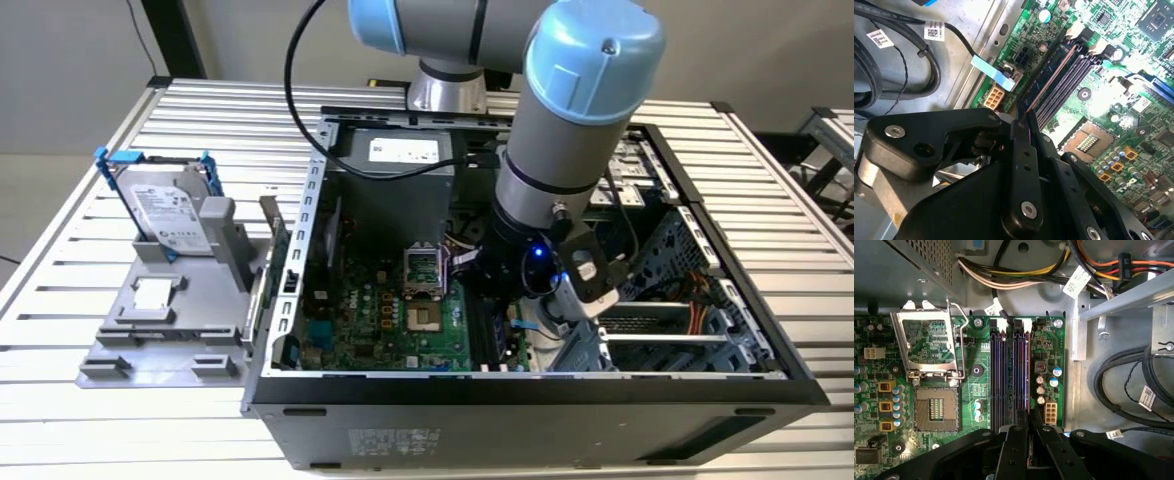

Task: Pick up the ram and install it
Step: 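Insert the ram into the slot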

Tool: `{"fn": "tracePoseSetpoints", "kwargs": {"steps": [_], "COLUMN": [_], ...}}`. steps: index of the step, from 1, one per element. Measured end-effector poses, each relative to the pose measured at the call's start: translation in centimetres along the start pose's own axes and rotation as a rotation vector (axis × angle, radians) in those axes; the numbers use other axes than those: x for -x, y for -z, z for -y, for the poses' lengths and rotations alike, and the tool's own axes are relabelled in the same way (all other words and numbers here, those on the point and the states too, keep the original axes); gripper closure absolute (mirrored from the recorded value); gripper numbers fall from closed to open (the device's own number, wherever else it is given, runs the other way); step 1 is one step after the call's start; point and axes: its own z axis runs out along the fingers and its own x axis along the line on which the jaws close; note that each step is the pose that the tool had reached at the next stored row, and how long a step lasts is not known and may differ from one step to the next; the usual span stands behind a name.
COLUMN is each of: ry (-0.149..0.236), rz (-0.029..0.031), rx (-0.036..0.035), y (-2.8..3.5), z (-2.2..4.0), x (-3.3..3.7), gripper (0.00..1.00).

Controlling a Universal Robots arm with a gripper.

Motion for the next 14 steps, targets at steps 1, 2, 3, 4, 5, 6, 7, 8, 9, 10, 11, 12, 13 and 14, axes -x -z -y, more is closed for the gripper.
{"fn": "tracePoseSetpoints", "kwargs": {"steps": [1, 2, 3, 4, 5, 6, 7, 8, 9, 10, 11, 12, 13, 14], "ry": [0.000, 0.000, 0.000, 0.000, 0.000, -0.001, -0.001, -0.001, -0.001, -0.001, -0.001, -0.001, -0.001, -0.001], "rz": [0.0002, 0.0000, -0.0001, -0.0004, -0.0011, -0.0026, -0.0026, -0.0027, -0.0027, -0.0027, -0.0027, -0.0027, -0.0027, -0.0029], "rx": [0.0019, 0.0008, 0.0006, -0.0010, -0.0019, -0.0024, -0.0020, -0.0019, -0.0020, -0.0019, -0.0020, -0.0018, -0.0019, -0.0020], "y": [-0.06, -0.05, -0.04, 0.01, 0.13, 0.56, 0.99, 1.45, 1.90, 2.35, 2.80, 3.26, 3.71, 3.99], "z": [-0.03, -0.02, -0.01, 0.01, 0.01, 0.00, -0.02, -0.03, -0.03, -0.05, -0.06, -0.07, -0.08, -0.08], "x": [0.01, 0.01, 0.01, 0.00, 0.01, 0.01, 0.02, 0.02, 0.02, 0.03, 0.03, 0.04, 0.04, 0.04], "gripper": [0.00, 0.00, 0.00, 0.00, 0.00, 0.00, 0.00, 0.00, 0.00, 0.00, 0.00, 0.00, 0.00, 0.00]}}
